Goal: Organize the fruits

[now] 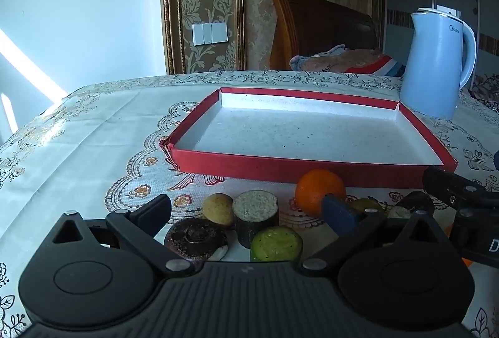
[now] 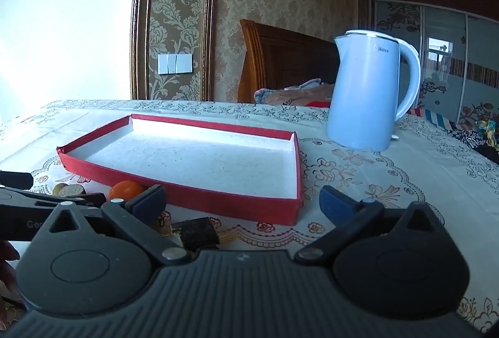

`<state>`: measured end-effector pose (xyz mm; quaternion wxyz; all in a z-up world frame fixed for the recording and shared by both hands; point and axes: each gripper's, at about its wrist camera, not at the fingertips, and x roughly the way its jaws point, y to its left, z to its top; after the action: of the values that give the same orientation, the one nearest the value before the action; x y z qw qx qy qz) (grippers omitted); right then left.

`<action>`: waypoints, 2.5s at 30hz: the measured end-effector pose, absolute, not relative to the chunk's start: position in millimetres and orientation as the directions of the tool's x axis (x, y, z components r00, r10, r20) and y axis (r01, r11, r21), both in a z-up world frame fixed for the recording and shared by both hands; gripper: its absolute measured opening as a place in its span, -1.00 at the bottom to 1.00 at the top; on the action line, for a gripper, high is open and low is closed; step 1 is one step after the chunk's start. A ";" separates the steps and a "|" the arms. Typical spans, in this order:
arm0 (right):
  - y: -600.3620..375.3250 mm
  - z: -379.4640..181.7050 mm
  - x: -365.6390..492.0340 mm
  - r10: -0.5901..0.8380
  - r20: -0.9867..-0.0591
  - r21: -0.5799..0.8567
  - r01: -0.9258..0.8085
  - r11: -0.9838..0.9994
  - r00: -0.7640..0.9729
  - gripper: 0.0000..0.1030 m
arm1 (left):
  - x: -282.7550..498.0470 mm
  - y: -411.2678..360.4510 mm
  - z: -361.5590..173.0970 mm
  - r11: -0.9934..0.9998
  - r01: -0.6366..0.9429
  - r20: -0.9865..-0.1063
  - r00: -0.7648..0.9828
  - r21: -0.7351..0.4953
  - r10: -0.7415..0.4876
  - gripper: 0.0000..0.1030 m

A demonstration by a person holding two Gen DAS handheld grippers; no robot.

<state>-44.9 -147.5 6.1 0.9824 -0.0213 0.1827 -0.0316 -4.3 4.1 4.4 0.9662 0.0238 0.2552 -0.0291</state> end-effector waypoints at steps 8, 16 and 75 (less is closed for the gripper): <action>-148.0 9.5 -50.4 -0.092 -0.323 -0.055 0.078 0.995 0.942 1.00 | -4.2 11.5 5.3 0.998 0.045 -0.477 0.877 -0.035 -0.056 1.00; -146.3 9.1 -54.7 -0.139 -0.297 -0.077 0.121 0.990 0.945 1.00 | -4.5 13.8 8.0 0.999 0.037 -0.460 0.887 -0.025 -0.044 1.00; -166.8 -2.0 -36.9 -0.043 -0.481 0.061 0.083 0.995 0.876 1.00 | -23.7 24.4 2.8 0.990 0.089 -0.465 0.885 0.113 -0.027 1.00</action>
<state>-36.9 -166.8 -2.0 0.9677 0.0401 0.2469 -0.0326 -23.7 24.4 2.8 0.9686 0.0658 0.2378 -0.0299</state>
